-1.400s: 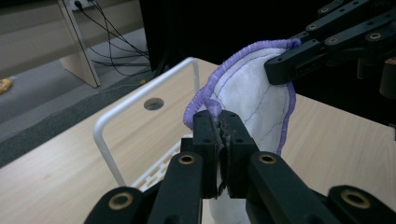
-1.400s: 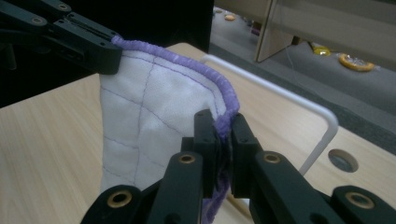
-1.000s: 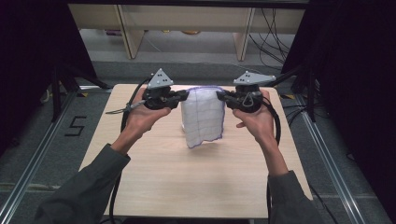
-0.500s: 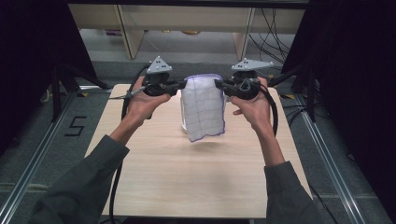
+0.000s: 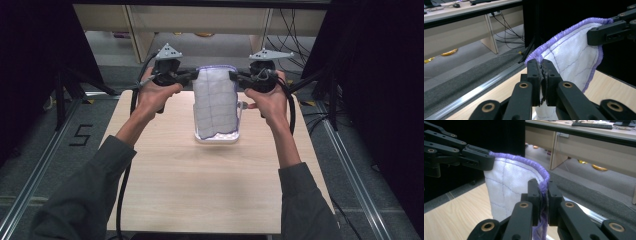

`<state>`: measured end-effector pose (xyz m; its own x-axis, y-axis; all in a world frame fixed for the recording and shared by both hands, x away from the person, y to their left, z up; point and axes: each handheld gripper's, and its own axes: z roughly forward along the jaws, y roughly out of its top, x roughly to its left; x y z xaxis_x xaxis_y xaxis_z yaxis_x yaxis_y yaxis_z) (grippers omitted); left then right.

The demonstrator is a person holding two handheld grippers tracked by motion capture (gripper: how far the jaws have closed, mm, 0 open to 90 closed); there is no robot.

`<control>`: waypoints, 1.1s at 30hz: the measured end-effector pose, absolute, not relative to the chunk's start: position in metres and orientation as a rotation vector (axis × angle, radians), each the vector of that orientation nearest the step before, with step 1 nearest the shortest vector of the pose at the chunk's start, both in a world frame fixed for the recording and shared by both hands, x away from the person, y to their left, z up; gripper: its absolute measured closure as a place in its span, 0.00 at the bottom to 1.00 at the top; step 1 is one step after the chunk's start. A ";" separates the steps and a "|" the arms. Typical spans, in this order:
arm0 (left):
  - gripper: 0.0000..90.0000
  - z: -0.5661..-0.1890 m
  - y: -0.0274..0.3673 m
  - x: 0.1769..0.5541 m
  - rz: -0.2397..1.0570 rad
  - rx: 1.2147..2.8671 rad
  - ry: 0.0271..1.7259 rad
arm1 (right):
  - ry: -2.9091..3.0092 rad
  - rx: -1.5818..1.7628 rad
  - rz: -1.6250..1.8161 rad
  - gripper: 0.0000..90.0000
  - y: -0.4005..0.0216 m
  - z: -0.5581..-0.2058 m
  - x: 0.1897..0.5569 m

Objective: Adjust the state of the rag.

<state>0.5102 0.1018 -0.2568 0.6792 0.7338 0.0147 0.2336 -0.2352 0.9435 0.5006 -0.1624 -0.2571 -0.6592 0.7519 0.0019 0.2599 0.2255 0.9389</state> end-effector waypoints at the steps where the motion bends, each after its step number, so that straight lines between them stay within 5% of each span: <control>1: 0.95 -0.254 0.100 0.514 0.575 1.783 0.777 | 2.027 0.949 1.438 0.94 -0.163 -0.255 0.503; 33: 0.94 -0.298 0.081 0.585 0.614 1.720 0.848 | 1.967 1.065 1.352 0.92 -0.162 -0.290 0.576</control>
<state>0.5845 0.0814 -0.2981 0.6138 0.7894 -0.0087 0.2389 -0.1753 0.9551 0.5758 -0.1617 -0.2897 -0.5539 0.8324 0.0138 0.3111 0.1916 0.9308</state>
